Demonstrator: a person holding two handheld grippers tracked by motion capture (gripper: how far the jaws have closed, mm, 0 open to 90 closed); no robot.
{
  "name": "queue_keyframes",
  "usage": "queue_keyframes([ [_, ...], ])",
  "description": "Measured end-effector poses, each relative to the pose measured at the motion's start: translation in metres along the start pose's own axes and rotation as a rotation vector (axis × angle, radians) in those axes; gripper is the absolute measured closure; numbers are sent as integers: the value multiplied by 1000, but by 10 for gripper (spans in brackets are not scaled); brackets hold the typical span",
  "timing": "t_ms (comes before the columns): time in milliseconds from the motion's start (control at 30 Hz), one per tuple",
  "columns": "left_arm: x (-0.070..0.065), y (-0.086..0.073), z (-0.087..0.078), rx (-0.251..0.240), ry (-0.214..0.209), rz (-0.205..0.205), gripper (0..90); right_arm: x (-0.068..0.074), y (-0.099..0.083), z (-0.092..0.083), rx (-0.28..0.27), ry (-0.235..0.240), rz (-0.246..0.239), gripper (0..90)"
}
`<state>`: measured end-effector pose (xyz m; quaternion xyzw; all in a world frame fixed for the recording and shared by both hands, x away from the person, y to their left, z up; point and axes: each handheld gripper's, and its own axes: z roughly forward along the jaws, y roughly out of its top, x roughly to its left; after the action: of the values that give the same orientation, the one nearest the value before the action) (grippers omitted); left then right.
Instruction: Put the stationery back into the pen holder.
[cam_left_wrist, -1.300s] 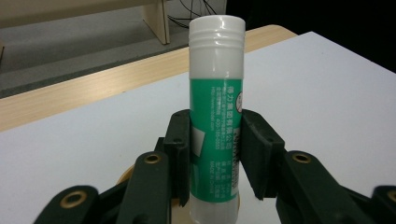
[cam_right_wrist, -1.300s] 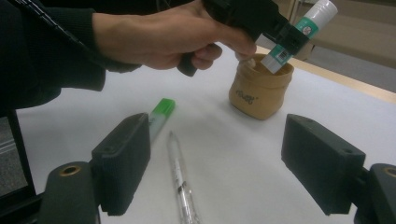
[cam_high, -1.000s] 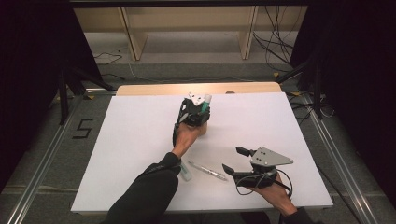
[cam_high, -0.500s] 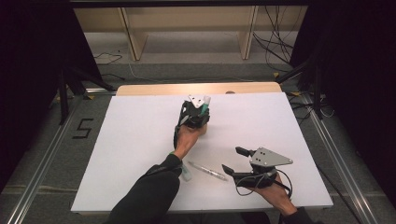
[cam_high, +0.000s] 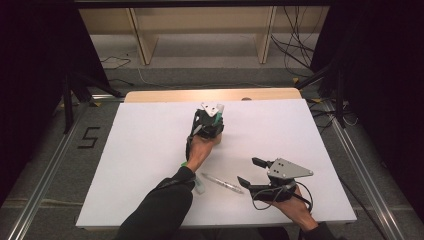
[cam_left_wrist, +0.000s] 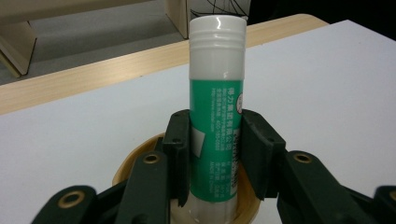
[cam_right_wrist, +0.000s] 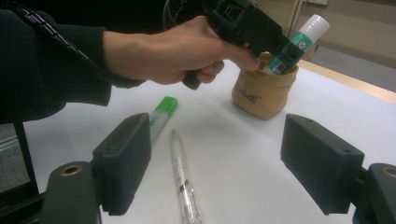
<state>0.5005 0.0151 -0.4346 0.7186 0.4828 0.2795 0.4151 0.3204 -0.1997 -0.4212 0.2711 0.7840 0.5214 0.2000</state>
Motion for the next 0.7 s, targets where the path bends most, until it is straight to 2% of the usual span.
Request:
queue_keyframes([
  [100,-1,-1,0,11,0,15,635,0,0,0,0,1,-1,253],
  [200,-1,1,-4,0,-2,11,585,0,0,1,1,2,0,253],
  [300,-2,6,-9,1,-10,6,457,0,-1,1,3,3,1,253],
  [333,-2,8,-11,4,-9,10,457,0,-1,1,3,3,1,253],
  [367,-3,11,-15,-4,-14,-1,413,0,-1,1,4,4,1,253],
  [433,-4,16,-21,-9,-33,-3,363,0,-1,1,4,4,0,253],
  [567,-6,22,-35,-5,-69,29,333,0,-1,1,1,-3,4,253],
  [700,-5,25,-49,-2,-115,37,312,0,0,1,7,-7,6,251],
])
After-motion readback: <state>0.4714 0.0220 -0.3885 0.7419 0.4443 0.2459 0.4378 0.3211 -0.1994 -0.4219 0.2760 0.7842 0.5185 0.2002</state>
